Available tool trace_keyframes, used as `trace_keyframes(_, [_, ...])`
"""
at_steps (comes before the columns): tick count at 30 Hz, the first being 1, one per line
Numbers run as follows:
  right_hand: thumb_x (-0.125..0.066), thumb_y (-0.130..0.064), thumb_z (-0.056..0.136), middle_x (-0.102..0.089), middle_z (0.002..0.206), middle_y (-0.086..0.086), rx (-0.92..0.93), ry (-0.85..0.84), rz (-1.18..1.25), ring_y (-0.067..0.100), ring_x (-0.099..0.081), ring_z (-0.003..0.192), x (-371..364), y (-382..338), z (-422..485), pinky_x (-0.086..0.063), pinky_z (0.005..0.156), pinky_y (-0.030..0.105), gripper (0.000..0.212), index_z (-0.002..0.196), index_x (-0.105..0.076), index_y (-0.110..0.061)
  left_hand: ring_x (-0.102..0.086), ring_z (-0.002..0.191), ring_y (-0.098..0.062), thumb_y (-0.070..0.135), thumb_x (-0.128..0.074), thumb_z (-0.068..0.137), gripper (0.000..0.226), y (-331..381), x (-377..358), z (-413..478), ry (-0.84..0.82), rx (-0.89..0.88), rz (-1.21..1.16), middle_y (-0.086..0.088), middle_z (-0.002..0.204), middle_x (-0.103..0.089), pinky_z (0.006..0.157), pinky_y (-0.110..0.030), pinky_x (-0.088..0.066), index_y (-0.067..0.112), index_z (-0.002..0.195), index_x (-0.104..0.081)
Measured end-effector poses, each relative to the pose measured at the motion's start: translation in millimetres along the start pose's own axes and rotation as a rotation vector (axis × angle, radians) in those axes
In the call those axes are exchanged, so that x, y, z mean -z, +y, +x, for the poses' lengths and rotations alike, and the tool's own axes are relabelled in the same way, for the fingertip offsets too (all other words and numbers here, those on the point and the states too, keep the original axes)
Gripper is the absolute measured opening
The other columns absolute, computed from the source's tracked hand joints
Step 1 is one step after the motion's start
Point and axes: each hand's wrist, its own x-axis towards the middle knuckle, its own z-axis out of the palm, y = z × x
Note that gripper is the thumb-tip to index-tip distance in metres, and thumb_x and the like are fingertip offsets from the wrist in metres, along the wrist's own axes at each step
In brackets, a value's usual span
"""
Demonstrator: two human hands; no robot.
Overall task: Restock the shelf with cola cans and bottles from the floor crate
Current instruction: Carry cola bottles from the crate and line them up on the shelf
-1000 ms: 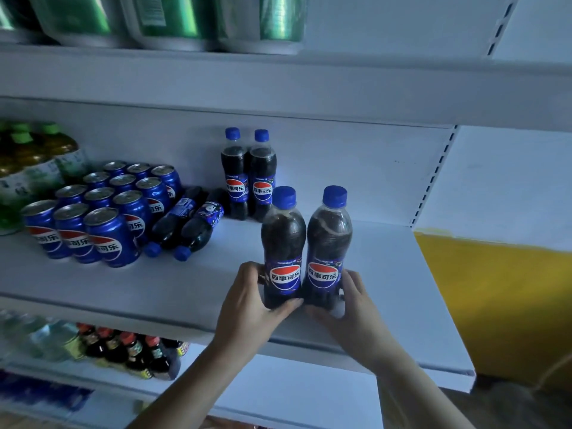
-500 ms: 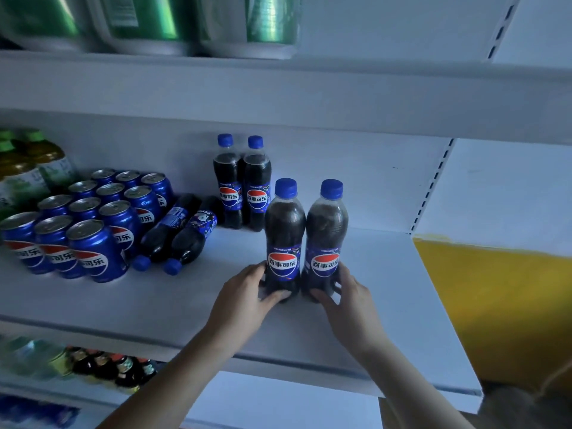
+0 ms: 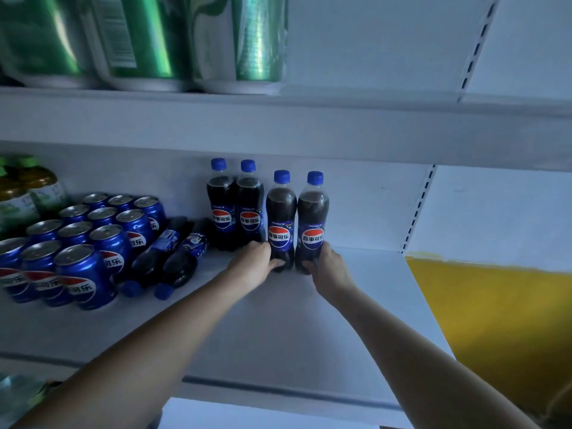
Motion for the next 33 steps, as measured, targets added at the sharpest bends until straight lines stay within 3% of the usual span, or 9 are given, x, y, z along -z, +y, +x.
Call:
trace_keyframes(5, [-0.061, -0.029, 0.1, -0.058, 0.122, 0.018, 0.0, -0.022, -0.167, 0.036, -0.054, 0.117, -2, -1, 27, -0.042, 0.094, 0.039, 0.038, 0.123, -0.05, -0.001, -0.069, 0.097, -0.037, 0.045, -0.065, 0.095, 0.051, 6, 6, 24, -0.058, 0.024, 0.09, -0.021, 0.106, -0.071, 0.073, -0.031, -0.045, -0.005, 0.108, -0.065])
trace_keyframes(8, [-0.059, -0.033, 0.101, -0.055, 0.123, 0.016, 0.011, -0.017, -0.223, 0.033, -0.051, 0.12, -3, -3, 37, -0.042, 0.099, 0.039, 0.04, 0.124, -0.049, -0.002, -0.067, 0.102, -0.038, 0.043, -0.062, 0.098, 0.051, 6, 8, 35, -0.083, 0.045, 0.108, -0.021, 0.111, -0.069, 0.075, -0.031, -0.042, -0.005, 0.112, -0.065])
trace_keyframes(16, [-0.06, -0.029, 0.101, -0.054, 0.123, 0.018, -0.019, -0.031, -0.178, 0.037, -0.06, 0.113, -8, -10, 45, -0.045, 0.086, 0.04, 0.037, 0.121, -0.045, -0.002, -0.065, 0.105, -0.039, 0.033, -0.06, 0.101, 0.042, 4, 6, 46, -0.105, 0.059, 0.073, -0.023, 0.114, -0.067, 0.081, -0.033, -0.045, -0.005, 0.118, -0.063])
trace_keyframes(22, [-0.06, -0.026, 0.101, -0.053, 0.128, 0.02, -0.055, -0.035, -0.151, 0.038, -0.058, 0.119, -4, -15, 50, -0.045, 0.094, 0.041, 0.038, 0.126, -0.045, -0.001, -0.064, 0.105, -0.037, 0.03, -0.056, 0.104, 0.038, 8, 4, 45, -0.07, 0.111, -0.013, -0.021, 0.115, -0.067, 0.08, -0.032, -0.04, -0.005, 0.117, -0.063])
trace_keyframes(24, [-0.061, -0.03, 0.1, -0.056, 0.127, 0.018, -0.085, -0.041, -0.169, 0.036, -0.057, 0.121, -3, -16, 51, -0.045, 0.093, 0.041, 0.039, 0.124, -0.046, -0.003, -0.064, 0.105, -0.035, 0.026, -0.053, 0.105, 0.034, 8, 0, 42, -0.049, 0.112, -0.031, -0.017, 0.115, -0.068, 0.077, -0.028, -0.037, -0.004, 0.114, -0.065])
trace_keyframes(27, [-0.064, -0.046, 0.095, -0.055, 0.126, 0.012, -0.138, -0.032, -0.199, 0.035, -0.057, 0.121, 3, -16, 44, -0.042, 0.084, 0.039, 0.051, 0.124, -0.043, -0.009, -0.064, 0.091, -0.033, 0.025, -0.058, 0.102, 0.022, 7, -6, 34, 0.009, 0.105, 0.043, -0.015, 0.107, -0.071, 0.072, -0.03, -0.039, 0.005, 0.095, -0.065])
trace_keyframes(29, [-0.058, -0.058, 0.094, -0.051, 0.131, 0.009, -0.142, -0.016, -0.241, 0.034, -0.057, 0.122, 11, -13, 28, -0.04, 0.082, 0.039, 0.062, 0.13, -0.039, -0.012, -0.067, 0.092, -0.035, 0.035, -0.057, 0.101, 0.027, 5, -11, 23, 0.055, 0.107, 0.065, -0.013, 0.102, -0.072, 0.07, -0.034, -0.045, 0.01, 0.095, -0.065])
trace_keyframes(31, [-0.049, -0.059, 0.098, -0.049, 0.139, 0.008, -0.148, -0.009, -0.208, 0.032, -0.056, 0.124, 18, -7, 6, -0.045, 0.09, 0.041, 0.064, 0.14, -0.038, -0.012, -0.068, 0.092, -0.031, 0.045, -0.057, 0.097, 0.029, 5, -15, 8, 0.097, 0.151, -0.059, -0.004, 0.097, -0.073, 0.07, -0.034, -0.048, 0.018, 0.094, -0.066])
trace_keyframes(33, [-0.05, -0.051, 0.101, -0.056, 0.135, 0.005, -0.144, 0.005, -0.08, 0.025, -0.061, 0.116, 25, -2, -17, -0.049, 0.09, 0.037, 0.053, 0.14, -0.048, -0.016, -0.068, 0.085, -0.024, 0.044, -0.057, 0.096, 0.024, 8, -14, -11, 0.102, 0.187, -0.32, 0.004, 0.087, -0.073, 0.069, -0.033, -0.05, 0.022, 0.088, -0.065])
